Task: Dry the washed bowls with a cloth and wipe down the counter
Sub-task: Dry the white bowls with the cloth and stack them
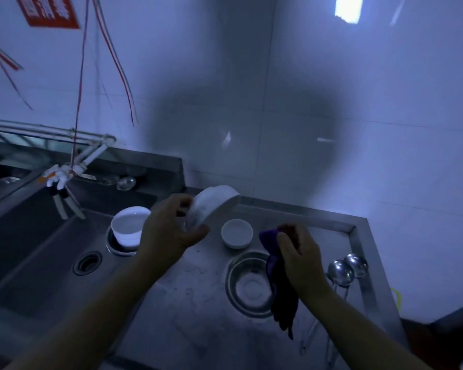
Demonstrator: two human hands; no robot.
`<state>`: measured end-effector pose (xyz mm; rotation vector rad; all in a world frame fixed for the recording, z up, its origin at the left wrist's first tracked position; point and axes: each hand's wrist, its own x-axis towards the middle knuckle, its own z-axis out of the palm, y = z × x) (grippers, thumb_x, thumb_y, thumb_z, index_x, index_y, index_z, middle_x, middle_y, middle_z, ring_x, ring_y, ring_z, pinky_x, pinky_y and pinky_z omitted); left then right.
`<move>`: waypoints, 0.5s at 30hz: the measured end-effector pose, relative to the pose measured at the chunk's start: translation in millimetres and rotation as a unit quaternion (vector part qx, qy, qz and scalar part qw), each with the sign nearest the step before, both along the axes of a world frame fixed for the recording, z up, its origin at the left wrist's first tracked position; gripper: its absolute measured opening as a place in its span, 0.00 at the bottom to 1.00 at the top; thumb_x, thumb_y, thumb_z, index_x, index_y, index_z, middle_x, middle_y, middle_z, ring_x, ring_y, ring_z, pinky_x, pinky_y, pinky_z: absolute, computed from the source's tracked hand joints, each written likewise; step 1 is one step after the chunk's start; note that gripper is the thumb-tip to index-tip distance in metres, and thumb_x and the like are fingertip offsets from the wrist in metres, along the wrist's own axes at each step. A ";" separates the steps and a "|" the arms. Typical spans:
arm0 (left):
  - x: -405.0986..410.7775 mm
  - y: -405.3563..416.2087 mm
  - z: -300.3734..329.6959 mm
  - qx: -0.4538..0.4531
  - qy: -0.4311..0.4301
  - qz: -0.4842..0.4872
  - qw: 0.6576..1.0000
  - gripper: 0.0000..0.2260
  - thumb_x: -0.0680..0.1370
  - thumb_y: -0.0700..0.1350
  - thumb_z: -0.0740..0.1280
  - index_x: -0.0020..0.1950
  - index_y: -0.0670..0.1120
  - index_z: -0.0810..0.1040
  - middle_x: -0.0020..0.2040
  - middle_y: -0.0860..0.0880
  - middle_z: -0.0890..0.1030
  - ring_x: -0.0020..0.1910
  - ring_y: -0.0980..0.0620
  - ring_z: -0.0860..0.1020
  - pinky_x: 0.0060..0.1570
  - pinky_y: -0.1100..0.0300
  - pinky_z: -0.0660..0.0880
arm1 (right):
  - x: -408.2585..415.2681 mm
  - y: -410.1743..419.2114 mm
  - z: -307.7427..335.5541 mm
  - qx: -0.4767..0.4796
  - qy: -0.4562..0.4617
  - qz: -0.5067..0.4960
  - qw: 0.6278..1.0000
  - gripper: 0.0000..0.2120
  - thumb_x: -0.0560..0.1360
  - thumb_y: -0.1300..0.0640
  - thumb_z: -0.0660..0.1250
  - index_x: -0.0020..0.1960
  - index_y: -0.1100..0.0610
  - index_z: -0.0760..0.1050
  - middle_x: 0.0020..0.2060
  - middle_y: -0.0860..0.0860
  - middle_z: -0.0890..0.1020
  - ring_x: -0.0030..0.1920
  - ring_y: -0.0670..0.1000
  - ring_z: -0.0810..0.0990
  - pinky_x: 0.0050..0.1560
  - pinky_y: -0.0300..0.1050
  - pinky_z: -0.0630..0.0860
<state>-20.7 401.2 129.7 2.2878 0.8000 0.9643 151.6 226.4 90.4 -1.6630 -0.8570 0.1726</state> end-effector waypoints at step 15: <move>42.5 -110.5 33.7 -0.292 -0.229 -0.063 0.926 0.05 0.78 0.47 0.61 0.47 0.47 0.74 0.38 0.50 0.79 0.33 0.58 0.80 0.31 0.65 0.77 | -21.2 -26.5 38.4 0.009 -0.485 0.013 0.875 0.14 0.76 0.51 0.61 0.54 0.59 0.79 0.50 0.55 0.82 0.51 0.53 0.79 0.61 0.52 0.72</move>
